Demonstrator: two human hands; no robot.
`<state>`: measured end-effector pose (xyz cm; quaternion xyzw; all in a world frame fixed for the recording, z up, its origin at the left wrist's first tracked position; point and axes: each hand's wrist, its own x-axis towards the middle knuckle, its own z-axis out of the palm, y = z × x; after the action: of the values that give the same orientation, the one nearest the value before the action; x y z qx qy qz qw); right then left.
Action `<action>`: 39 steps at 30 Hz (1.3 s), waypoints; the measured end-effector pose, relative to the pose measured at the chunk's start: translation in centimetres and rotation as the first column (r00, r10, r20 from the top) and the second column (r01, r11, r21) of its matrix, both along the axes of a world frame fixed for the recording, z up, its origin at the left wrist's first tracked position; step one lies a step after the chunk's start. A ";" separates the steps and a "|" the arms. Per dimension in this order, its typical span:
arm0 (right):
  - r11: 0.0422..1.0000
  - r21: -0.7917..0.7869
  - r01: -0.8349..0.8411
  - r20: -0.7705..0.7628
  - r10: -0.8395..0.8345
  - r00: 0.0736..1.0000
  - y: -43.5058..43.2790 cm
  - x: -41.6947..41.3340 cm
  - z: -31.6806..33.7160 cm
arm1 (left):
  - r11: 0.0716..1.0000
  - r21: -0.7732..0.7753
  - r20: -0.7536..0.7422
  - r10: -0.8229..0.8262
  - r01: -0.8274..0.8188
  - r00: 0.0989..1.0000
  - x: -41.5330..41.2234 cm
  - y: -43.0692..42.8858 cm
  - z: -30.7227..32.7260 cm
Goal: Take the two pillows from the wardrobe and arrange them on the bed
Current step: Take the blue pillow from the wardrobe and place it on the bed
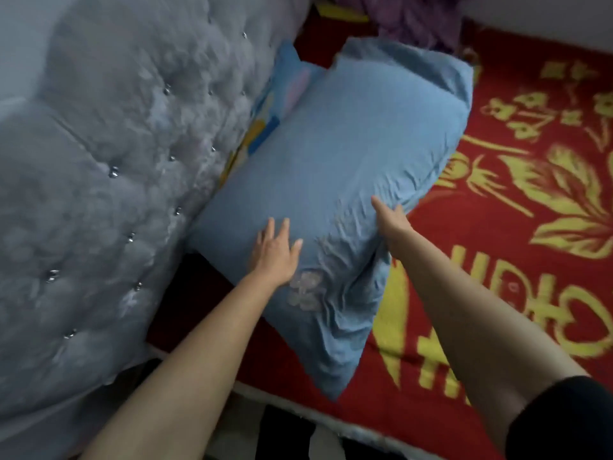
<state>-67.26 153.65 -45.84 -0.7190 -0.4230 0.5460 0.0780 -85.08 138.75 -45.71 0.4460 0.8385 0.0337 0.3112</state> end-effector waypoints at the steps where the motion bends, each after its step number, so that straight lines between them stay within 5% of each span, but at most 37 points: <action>1: 1.000 -0.020 0.000 0.005 0.001 1.000 -0.6 1.4 -1.7 | 0.999 -0.048 0.010 0.015 -0.015 1.000 -0.3 -0.1 -1.4; 6: 0.999 -0.032 -0.008 -0.081 0.005 0.997 -2.4 3.0 -6.1 | 0.977 0.030 -0.335 -0.188 0.209 0.923 0.5 2.0 -5.2; 9: 0.997 -0.072 -0.018 -0.092 0.011 0.996 -2.3 0.9 -6.8 | 0.965 0.161 -0.424 -0.121 0.207 0.898 -0.8 5.3 -5.4; 13: 0.988 -0.156 0.008 0.055 0.000 0.998 -2.5 -1.9 -7.6 | 0.980 0.186 -0.344 -0.004 0.072 0.939 -5.0 10.8 -5.6; 18: 0.980 -0.122 0.159 0.160 -0.138 0.977 -3.1 -2.5 -10.1 | 0.998 -0.011 -0.256 0.059 -0.064 0.965 -8.3 13.7 -7.0; 20: 0.977 -0.047 0.209 0.173 -0.198 0.965 -3.3 -3.0 -10.4 | 0.998 -0.011 -0.233 0.063 -0.067 0.970 -8.8 13.6 -7.7; 24: 0.933 0.297 0.201 0.173 -0.260 0.950 -3.1 -4.3 -9.4 | 0.963 0.260 -0.198 0.127 -0.073 0.972 -10.0 14.1 -7.5; 28: 0.752 0.653 0.094 0.158 -0.257 0.954 -1.0 -6.2 -6.4 | 0.836 0.548 -0.262 0.155 0.015 0.953 -9.7 14.8 -5.3; 33: 0.638 0.763 0.108 0.086 -0.266 0.960 3.3 -8.3 -3.2 | 0.724 0.689 -0.332 0.352 -0.029 0.875 -11.9 16.4 -2.1; 36: 0.701 0.712 0.041 0.149 -0.208 0.967 4.7 -10.5 -3.5 | 0.777 0.625 -0.391 0.391 -0.072 0.833 -15.5 16.5 -2.1; 39: 0.882 0.416 -0.222 0.321 0.086 0.943 4.6 -11.9 -6.3 | 0.926 0.333 -0.342 0.296 -0.180 0.892 -18.6 14.6 -3.9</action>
<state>-79.12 158.24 -52.15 -0.7184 -0.6000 0.3259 0.1330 -103.66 153.32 -49.64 0.3777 0.9175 0.1069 0.0641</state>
